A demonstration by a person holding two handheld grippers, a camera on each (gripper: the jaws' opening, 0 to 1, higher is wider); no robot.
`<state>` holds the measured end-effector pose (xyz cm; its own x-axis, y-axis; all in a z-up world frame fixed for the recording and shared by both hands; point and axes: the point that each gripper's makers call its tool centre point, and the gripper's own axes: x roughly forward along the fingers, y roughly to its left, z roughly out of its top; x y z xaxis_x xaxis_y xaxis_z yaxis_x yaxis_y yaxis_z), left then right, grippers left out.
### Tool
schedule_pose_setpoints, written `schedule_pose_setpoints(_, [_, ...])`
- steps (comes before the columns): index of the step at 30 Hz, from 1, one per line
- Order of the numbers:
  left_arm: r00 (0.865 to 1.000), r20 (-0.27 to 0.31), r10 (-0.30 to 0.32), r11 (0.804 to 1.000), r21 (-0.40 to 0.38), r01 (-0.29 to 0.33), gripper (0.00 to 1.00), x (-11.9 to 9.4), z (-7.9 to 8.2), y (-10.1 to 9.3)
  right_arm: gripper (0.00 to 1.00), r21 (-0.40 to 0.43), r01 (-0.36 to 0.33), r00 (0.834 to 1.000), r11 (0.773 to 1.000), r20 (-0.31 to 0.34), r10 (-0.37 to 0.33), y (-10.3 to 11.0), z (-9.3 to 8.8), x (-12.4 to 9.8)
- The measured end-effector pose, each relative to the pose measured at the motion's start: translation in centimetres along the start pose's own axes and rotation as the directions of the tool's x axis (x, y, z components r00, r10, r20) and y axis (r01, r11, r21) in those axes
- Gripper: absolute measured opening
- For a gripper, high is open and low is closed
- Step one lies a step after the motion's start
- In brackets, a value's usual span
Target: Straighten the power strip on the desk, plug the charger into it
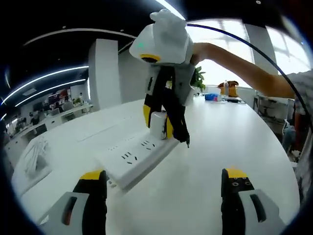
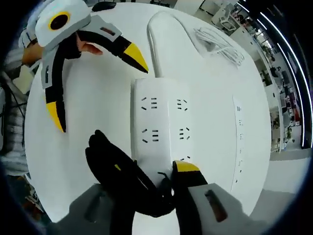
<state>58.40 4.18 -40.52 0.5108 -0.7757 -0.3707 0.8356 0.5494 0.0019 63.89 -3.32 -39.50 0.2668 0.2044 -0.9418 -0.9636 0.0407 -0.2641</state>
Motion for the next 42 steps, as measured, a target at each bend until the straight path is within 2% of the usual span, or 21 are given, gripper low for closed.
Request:
schedule_pose_setpoints(4, [1.000, -0.002, 0.001, 1.000, -0.006, -0.001, 0.99, 0.1, -0.1, 0.1, 0.27, -0.014, 0.001, 1.000, 1.000, 0.018, -0.001, -0.1, 0.2, 0.1])
schedule_pose_setpoints(9, [1.000, -0.013, 0.000, 1.000, -0.002, 0.000, 0.99, 0.4, -0.4, 0.1, 0.28, -0.072, 0.023, 1.000, 0.997, 0.015, -0.022, 0.0, 0.1, 0.0])
schedule_pose_setpoints(14, [1.000, -0.021, 0.006, 1.000, -0.002, -0.006, 0.99, 0.5, -0.7, 0.2, 0.31, -0.075, 0.039, 0.999, 0.996, 0.023, -0.038, -0.4, 0.2, -0.7])
schedule_pose_setpoints(19, [1.000, -0.017, 0.007, 1.000, -0.006, -0.007, 0.99, 0.5, -0.6, 0.3, 0.32, -0.075, 0.053, 0.997, 0.996, 0.059, -0.049, -0.8, 0.4, -1.7])
schedule_pose_setpoints(25, [1.000, -0.020, 0.009, 1.000, -0.007, -0.009, 0.99, 0.5, -0.6, 0.3, 0.44, -0.054, 0.056, 0.996, 0.997, 0.078, -0.052, -0.9, 0.1, -1.9])
schedule_pose_setpoints(37, [1.000, -0.025, 0.010, 1.000, -0.010, -0.011, 0.99, 0.5, -0.8, 0.5, 0.45, -0.049, 0.094, 0.984, 0.994, 0.153, -0.086, -1.6, 0.8, -3.5])
schedule_pose_setpoints(42, [1.000, -0.029, 0.008, 1.000, -0.005, -0.008, 0.99, 0.5, -0.9, 0.5, 0.45, -0.048, 0.111, 0.979, 0.993, 0.174, -0.102, -2.0, 0.6, -4.1])
